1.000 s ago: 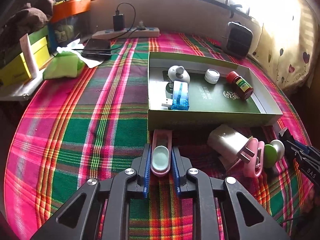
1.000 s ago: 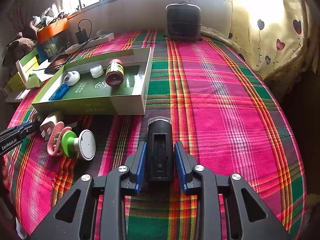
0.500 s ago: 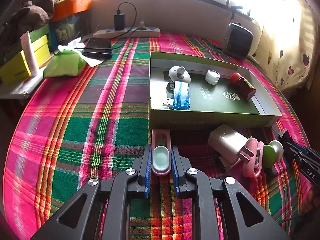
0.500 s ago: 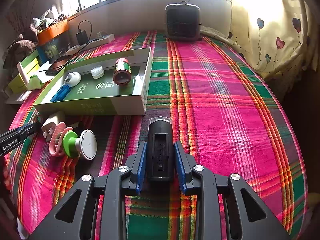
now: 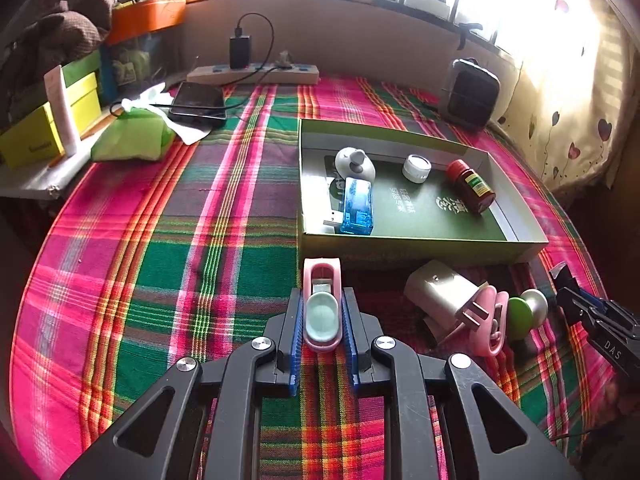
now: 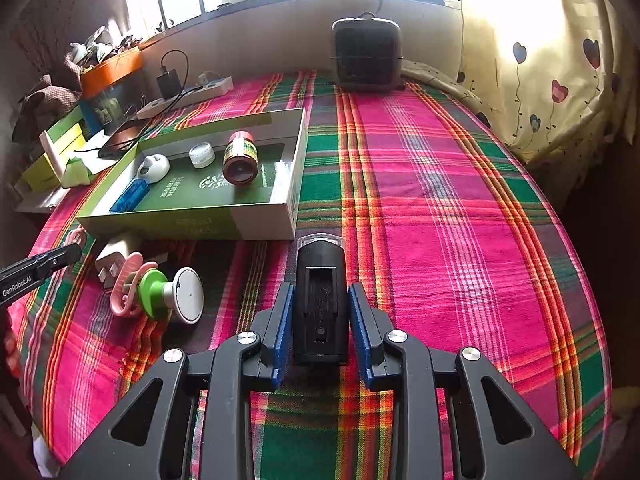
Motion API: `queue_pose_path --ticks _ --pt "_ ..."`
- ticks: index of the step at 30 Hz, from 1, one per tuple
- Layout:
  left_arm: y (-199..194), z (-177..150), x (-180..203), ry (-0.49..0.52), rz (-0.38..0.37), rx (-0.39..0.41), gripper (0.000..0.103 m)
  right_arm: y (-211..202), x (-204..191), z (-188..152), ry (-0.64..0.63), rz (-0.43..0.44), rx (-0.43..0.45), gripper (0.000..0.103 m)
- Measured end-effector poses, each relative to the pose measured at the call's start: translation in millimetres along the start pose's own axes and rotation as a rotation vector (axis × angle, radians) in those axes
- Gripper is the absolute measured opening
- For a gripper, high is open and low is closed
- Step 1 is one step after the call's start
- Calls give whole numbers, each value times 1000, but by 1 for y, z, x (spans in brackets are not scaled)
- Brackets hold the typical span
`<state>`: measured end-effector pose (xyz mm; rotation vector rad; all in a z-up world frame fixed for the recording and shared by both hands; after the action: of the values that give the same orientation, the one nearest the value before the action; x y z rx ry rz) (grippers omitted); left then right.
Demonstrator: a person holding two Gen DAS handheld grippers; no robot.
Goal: Organize rigid objects
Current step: 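Carry the black cylinder and pink-white holder into the green tray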
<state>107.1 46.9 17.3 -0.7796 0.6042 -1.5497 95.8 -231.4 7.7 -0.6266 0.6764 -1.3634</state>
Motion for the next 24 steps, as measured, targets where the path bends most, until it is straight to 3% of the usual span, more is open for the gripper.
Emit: queue_pose_path --ticks 24 --pt "-13 42 21 39 -90 43 17 -9 -19 42 -57 58 50 29"
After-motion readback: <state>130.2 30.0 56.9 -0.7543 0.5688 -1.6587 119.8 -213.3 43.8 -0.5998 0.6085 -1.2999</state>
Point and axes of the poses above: each gripper's, at about its wrist camera, not at the fingertips, and y roughly the way its jaws point, x to its right, z to its top, the point moved 1 cm from there along y, roughly the way its jaws point, and after that the axes turned 1 degree about -z, right-handed, at the moved point
